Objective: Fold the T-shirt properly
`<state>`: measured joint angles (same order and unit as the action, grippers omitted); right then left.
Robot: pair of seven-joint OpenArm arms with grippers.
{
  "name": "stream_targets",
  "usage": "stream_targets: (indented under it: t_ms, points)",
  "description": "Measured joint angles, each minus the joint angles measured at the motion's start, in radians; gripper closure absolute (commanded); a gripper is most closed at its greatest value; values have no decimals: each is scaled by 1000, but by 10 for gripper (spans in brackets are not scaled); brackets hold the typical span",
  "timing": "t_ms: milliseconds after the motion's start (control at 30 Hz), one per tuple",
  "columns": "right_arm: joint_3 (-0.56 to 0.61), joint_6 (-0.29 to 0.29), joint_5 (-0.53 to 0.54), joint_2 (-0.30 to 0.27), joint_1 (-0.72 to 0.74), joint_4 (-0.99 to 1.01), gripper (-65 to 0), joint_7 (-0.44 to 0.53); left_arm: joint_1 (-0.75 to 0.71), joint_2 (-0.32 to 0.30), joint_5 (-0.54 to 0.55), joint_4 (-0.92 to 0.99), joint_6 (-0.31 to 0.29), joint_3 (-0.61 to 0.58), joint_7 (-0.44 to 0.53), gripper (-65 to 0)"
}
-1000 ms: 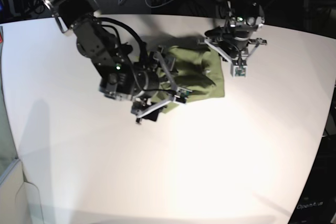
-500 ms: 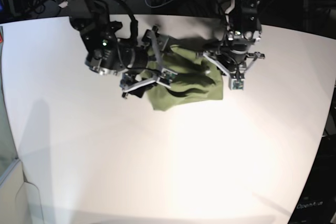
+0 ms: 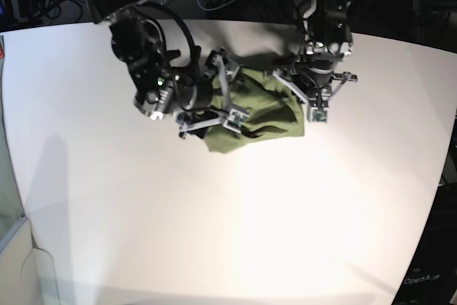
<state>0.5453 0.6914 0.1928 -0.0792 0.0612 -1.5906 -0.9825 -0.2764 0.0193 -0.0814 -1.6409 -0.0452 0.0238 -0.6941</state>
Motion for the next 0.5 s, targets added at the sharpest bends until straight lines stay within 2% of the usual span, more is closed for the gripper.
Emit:
stream_targets:
  t_ms: [167, 233, 333, 500]
  points:
    - [0, -1, -3, 45, 58, 88, -498, 5, -32, 0, 8, -40, -15, 6, -18, -22]
    - [-3, -3, -5, 61, 63, 122, -498, 46, -54, 0, 8, -65, -16, 6, -36, -22]
    - [-2, -3, -1, 64, 56, 163, -498, 115, -73, 0, 8, -97, -19, 6, -64, -22]
    - [-1, -4, 22, 46, 54, 175, -498, 142, -75, -9, 13, -98, -19, 6, -66, -22]
